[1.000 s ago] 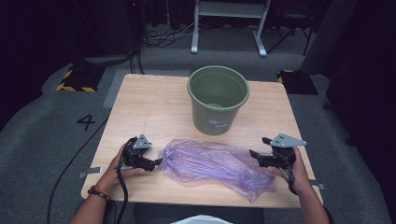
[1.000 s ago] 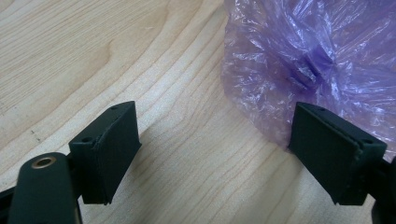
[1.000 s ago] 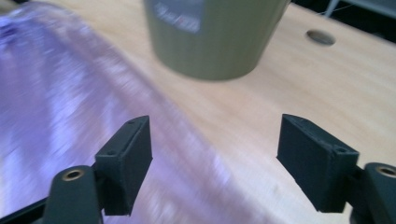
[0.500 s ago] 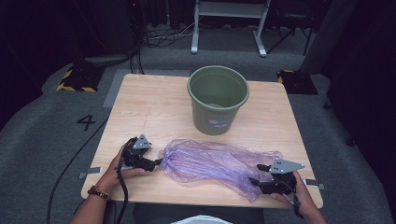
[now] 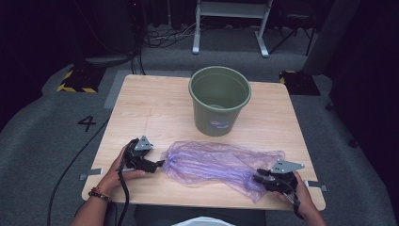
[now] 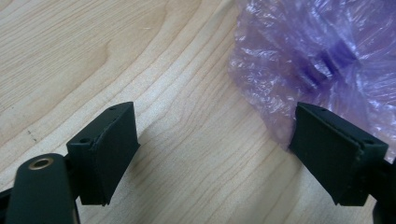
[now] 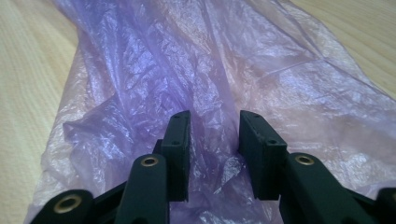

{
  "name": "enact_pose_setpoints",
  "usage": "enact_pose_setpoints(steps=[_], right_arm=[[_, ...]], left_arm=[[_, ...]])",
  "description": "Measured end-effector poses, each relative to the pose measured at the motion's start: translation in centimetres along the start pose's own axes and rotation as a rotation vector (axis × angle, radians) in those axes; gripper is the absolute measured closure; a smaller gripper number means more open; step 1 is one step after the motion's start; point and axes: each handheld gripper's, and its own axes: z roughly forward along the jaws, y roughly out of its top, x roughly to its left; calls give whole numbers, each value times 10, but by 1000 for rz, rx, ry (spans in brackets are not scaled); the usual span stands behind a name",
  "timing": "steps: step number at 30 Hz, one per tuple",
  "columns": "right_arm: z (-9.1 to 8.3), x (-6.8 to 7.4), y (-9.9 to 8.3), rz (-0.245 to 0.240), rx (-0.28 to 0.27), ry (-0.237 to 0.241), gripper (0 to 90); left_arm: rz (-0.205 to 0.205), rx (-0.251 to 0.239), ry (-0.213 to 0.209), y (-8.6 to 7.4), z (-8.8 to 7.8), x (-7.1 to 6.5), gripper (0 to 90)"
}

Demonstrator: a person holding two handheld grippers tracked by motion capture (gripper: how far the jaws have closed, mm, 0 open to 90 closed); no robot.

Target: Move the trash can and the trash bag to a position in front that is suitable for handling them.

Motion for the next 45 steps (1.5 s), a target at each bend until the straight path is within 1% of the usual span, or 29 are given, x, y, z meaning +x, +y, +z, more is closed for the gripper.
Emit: enact_pose_setpoints(steps=[2,4,5,7,9,10,12,15,16,17,18,19,20,22,23,24,25,26,27,28,30,31,33,35,38,40,41,44,45], right_arm=[[-1,-4,-1,10,1,-17,673],[-3,-10,-2,17,2,-50,675],[-3,-10,-2,17,2,-50,675],[-4,-21,-2,27,11,-82,678],[-5,-24,-2,28,14,-88,675],[-6,-35,-1,43,33,-110,646],[-7,-43,-1,53,42,-132,639],[-8,-55,0,41,59,-173,608],[-8,-60,1,38,65,-182,588],[-8,-64,2,35,71,-206,557],[-8,-64,2,35,71,-206,557],[-8,-74,3,44,83,-261,493],[-7,-79,4,56,91,-290,489],[-6,-85,6,55,103,-347,443],[-6,-85,6,55,103,-347,443],[-4,-90,9,62,108,-408,428],[-4,-90,9,62,108,-408,428],[-5,-91,14,91,66,-445,407],[-5,-91,14,91,66,-445,407],[-9,-87,19,100,-13,-460,408],[-12,-81,26,86,-52,-452,390],[-13,-76,30,77,-58,-469,389],[-15,-68,38,59,-77,-457,374],[-14,-62,43,69,-94,-470,372],[-13,-55,47,68,-114,-454,362],[-10,-48,50,55,-127,-416,363],[-5,-42,51,39,-125,-380,355],[5,-38,47,43,-119,-311,358],[10,-37,45,41,-104,-303,358]], left_arm=[[0,2,-8,1,0,-2,159],[7,-6,-17,3,-1,-4,158],[7,-6,-17,3,-1,-4,159],[14,-29,-21,5,-5,-6,158],[13,-40,-20,5,-6,-6,159],[8,-38,-21,5,-6,-6,160],[14,-30,-17,4,-5,-6,161],[9,-28,-21,4,-4,-5,178],[11,-26,-22,4,-4,-5,177],[11,-26,-22,4,-4,-5,177],[11,-22,-21,4,-3,-5,177],[9,-21,-28,4,-2,-6,177],[9,-19,-29,4,-2,-6,176],[12,-13,-27,4,-1,-6,175],[12,-13,-27,4,-1,-6,175],[6,-14,-35,4,0,-6,174],[6,-14,-35,4,0,-6,175],[6,-8,-37,4,1,-7,175],[6,-8,-37,4,1,-7,174],[2,-4,-42,3,1,-6,174],[6,-5,-39,3,2,-6,174],[7,-5,-37,3,2,-6,175],[3,-6,-40,3,2,-6,171],[9,-5,-34,3,2,-7,170],[22,-2,-27,3,3,-8,162],[29,-1,-28,3,3,-8,160],[30,-1,-29,3,3,-7,160],[32,-2,-29,3,3,-7,159],[30,-2,-28,3,3,-7,159]])
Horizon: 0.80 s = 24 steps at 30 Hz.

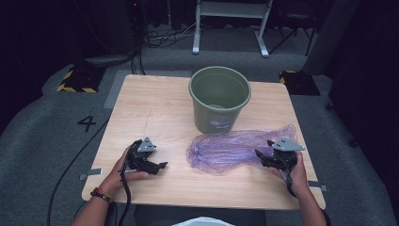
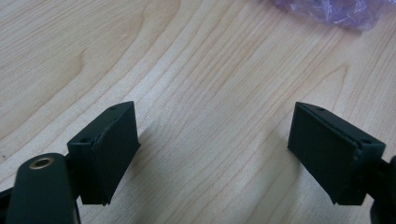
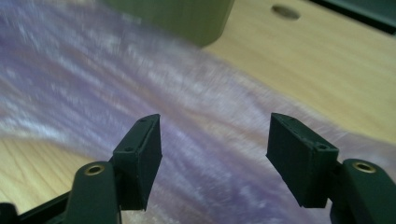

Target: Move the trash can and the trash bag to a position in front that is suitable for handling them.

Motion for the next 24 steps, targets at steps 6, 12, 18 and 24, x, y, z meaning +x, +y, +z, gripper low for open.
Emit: enact_pose_setpoints(steps=[6,12,18,24], right_arm=[[17,1,-12,49,46,71,374],[28,2,-17,69,75,126,377],[34,8,-14,46,89,168,380],[37,15,-11,11,88,245,381]], left_arm=[[-2,1,-4,0,0,0,156],[0,2,-6,0,1,0,153],[13,1,-16,0,0,2,155],[13,2,-16,-2,-2,7,154]])
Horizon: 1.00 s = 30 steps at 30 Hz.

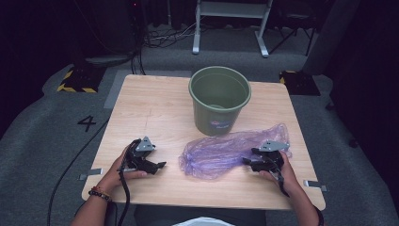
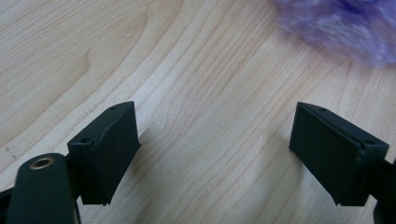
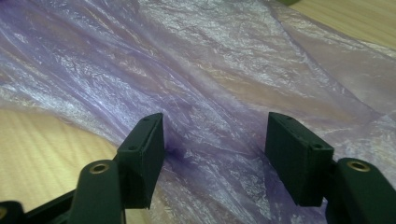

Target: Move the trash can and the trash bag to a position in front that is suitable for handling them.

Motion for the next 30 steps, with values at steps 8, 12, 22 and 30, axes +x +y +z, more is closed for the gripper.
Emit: enact_pose_setpoints(steps=[8,12,22,30], right_arm=[[6,17,5,-47,2,53,380],[10,26,9,-74,4,81,376],[21,45,17,-145,-7,114,331],[22,43,18,-124,3,131,319]], left_arm=[[-1,-2,3,-1,-1,2,152],[-1,0,3,-1,-1,2,152],[-7,0,8,0,0,1,149],[-7,0,8,0,0,1,149]])
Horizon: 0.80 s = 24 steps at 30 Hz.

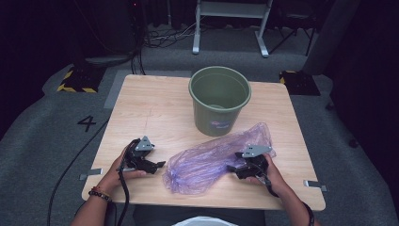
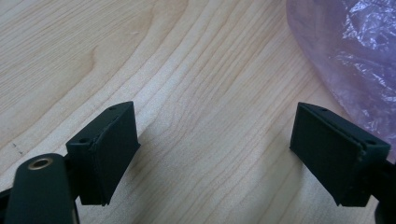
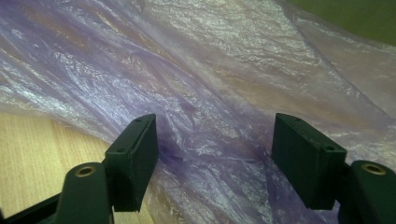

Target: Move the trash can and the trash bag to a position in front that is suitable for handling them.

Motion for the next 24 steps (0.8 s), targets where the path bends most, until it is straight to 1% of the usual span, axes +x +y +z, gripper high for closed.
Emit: enact_pose_setpoints(steps=[6,7,9,10,11,13,14,17,18,19,21,23,24], right_arm=[[0,-1,0,0,1,7,316],[0,-1,0,-5,1,8,301],[-2,1,0,-31,2,-8,277],[-2,1,0,-31,2,-8,277],[-5,6,4,-51,-6,18,260],[-8,11,9,-66,-29,24,254],[-9,14,12,-77,-41,39,252],[-10,23,20,-103,-46,58,238],[-10,23,20,-103,-46,58,238],[-8,29,26,-90,-64,75,233],[-5,34,29,-105,-56,82,218],[-2,37,31,-102,-54,84,217],[6,41,31,-98,-47,93,209]], left_arm=[[0,1,1,0,0,0,150],[-4,1,3,0,0,0,150],[-3,2,5,-1,-1,-1,150],[-3,2,5,-1,-1,-1,150],[-4,1,6,-1,-1,-1,150],[-4,1,6,-1,-1,-1,150],[-4,1,6,-1,-1,-1,150],[-4,1,6,-1,-1,-1,150],[-4,1,6,-1,-1,-1,150],[-7,1,5,-1,-1,-1,149],[-5,2,5,-1,-1,-1,150],[-6,2,4,-1,-1,-1,149],[-8,2,3,0,0,-1,148]])
